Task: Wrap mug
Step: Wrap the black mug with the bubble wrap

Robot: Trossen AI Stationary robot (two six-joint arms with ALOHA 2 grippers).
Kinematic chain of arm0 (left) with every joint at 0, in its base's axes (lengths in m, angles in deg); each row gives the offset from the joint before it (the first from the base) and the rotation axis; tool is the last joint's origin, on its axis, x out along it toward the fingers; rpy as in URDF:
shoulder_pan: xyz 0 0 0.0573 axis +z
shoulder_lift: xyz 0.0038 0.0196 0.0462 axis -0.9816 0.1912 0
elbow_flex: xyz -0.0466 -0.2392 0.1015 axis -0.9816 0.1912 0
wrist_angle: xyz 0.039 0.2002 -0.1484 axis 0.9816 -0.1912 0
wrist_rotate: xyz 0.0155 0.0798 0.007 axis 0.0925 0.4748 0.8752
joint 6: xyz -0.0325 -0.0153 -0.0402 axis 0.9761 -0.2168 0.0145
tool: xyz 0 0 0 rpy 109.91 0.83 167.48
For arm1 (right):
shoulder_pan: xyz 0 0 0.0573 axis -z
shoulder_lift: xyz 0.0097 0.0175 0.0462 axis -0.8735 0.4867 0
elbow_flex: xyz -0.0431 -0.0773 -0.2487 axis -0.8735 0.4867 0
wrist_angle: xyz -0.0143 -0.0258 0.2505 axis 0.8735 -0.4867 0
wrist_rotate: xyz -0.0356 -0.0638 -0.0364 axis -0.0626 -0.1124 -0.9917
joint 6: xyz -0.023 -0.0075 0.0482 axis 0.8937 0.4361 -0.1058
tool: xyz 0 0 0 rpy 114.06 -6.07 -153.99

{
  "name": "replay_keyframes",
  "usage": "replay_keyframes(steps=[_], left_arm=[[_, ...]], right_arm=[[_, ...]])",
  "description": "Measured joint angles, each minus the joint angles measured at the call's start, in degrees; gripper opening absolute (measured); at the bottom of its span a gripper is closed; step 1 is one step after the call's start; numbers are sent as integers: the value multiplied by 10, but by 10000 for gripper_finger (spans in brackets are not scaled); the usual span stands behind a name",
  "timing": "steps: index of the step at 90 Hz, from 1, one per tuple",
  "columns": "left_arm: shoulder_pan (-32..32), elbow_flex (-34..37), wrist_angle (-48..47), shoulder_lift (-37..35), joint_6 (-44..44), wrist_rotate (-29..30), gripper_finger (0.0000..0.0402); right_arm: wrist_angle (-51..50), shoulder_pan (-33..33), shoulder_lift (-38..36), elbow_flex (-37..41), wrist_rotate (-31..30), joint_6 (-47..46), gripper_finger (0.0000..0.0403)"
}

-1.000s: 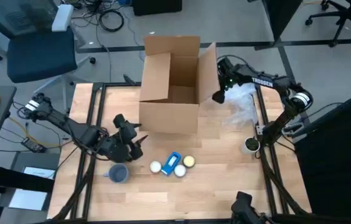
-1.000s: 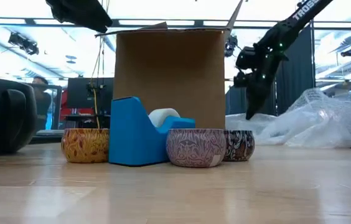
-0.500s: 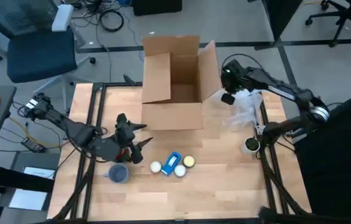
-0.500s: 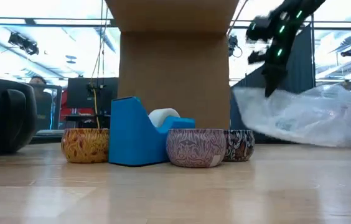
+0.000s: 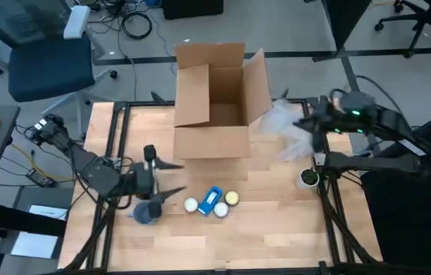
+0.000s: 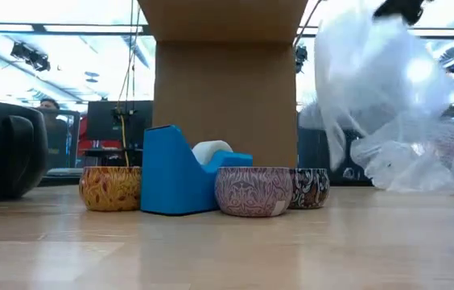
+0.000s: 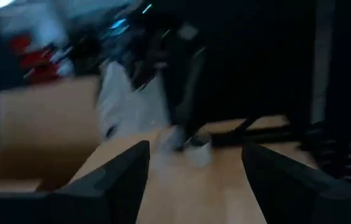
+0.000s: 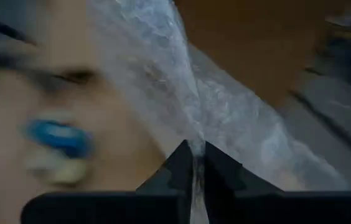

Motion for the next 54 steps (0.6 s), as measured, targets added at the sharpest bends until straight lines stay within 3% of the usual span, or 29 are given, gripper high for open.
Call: replay_keyframes(steps=[15,29,44,54], left_arm=[[-13,0,24,13,-44,-7,241],[-13,0,25,42,-44,-7,241],[-13,0,34,88,-44,-7,241],[-12,0,34,124,-44,-7,241]], right_arm=[[97,-69,-19,0,121,-72,0],[211,-135,9,0,223,-94,0],[264,-206,67,0,237,-93,0],[295,-245,114,0,215,-78,0]])
